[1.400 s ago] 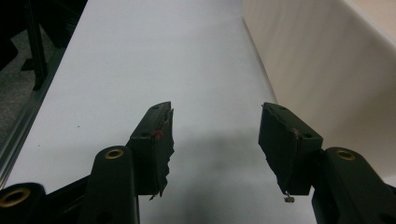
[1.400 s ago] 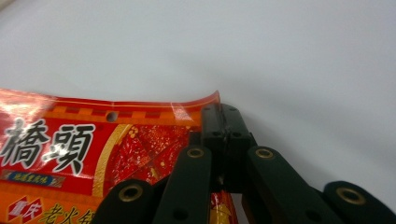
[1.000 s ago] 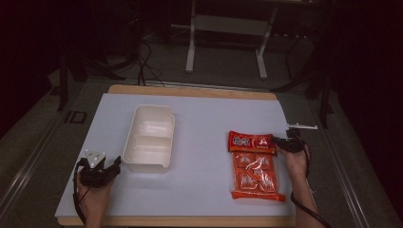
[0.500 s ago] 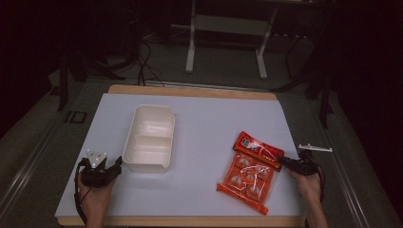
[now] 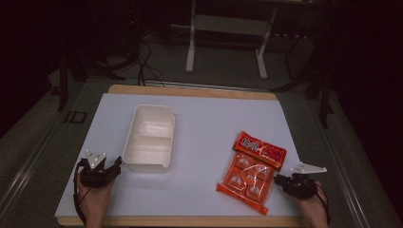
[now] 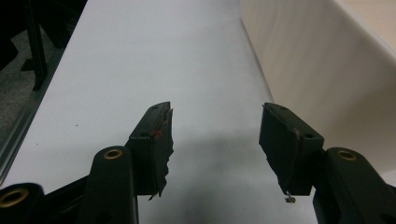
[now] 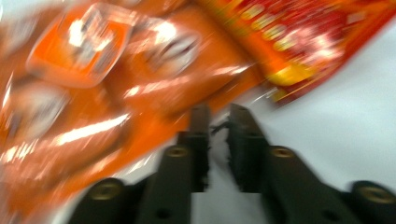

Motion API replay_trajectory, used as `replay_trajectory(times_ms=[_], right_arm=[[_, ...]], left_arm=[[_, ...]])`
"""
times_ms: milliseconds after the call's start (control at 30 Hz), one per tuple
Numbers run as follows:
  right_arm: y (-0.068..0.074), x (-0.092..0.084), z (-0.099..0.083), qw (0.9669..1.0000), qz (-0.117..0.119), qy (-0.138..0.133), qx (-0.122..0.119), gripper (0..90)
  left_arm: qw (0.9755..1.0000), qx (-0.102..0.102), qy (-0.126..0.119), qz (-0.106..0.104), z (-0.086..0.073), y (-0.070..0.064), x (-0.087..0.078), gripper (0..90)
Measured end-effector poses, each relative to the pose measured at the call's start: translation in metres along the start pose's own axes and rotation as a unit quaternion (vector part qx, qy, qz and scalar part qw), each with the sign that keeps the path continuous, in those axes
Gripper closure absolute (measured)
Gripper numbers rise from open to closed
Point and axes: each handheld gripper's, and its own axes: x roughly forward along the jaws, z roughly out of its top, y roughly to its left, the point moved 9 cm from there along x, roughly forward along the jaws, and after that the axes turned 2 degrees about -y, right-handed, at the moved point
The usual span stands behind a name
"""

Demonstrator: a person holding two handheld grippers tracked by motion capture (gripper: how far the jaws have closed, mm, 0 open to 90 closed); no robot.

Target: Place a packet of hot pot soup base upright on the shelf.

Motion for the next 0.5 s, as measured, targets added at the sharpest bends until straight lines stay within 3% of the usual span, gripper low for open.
replay_trajectory(times_ms=[33,67,100,133,200,233,267,367,500], right_arm=[[0.006,0.001,-0.005,0.9997,0.003,0.019,-0.018,88.3],[0.011,0.001,-0.007,0.9989,-0.007,0.021,-0.04,89.7],[0.018,0.0,-0.008,0.9978,-0.002,0.029,-0.059,90.0],[0.018,0.0,-0.008,0.9978,-0.002,0.029,-0.059,90.0],[0.028,0.002,-0.008,0.9951,-0.003,0.038,-0.092,90.0],[0.028,0.002,-0.008,0.9951,-0.003,0.038,-0.092,90.0],[0.04,0.003,-0.003,0.9951,0.034,0.019,-0.091,90.0],[0.047,0.005,0.001,0.9942,0.031,0.02,-0.101,90.0],[0.057,0.015,0.01,0.9934,0.048,0.013,-0.103,90.0]], left_arm=[[1.0,0.0,-0.001,0.0,0.0,-0.001,0.0,44.5],[1.0,0.002,-0.001,-0.001,0.0,-0.001,0.0,44.5],[1.0,0.002,-0.002,0.0,0.0,-0.001,0.0,44.5],[1.0,0.002,-0.002,0.0,0.001,-0.001,0.0,44.5],[1.0,0.002,0.0,-0.001,0.0,-0.002,0.0,44.5],[1.0,0.003,0.0,-0.001,0.0,-0.002,0.001,44.5],[1.0,0.003,0.001,-0.002,0.0,-0.002,0.001,44.5],[1.0,0.003,0.001,-0.002,0.001,-0.004,0.002,44.5],[1.0,0.008,0.002,-0.005,0.001,-0.007,0.004,44.5]])
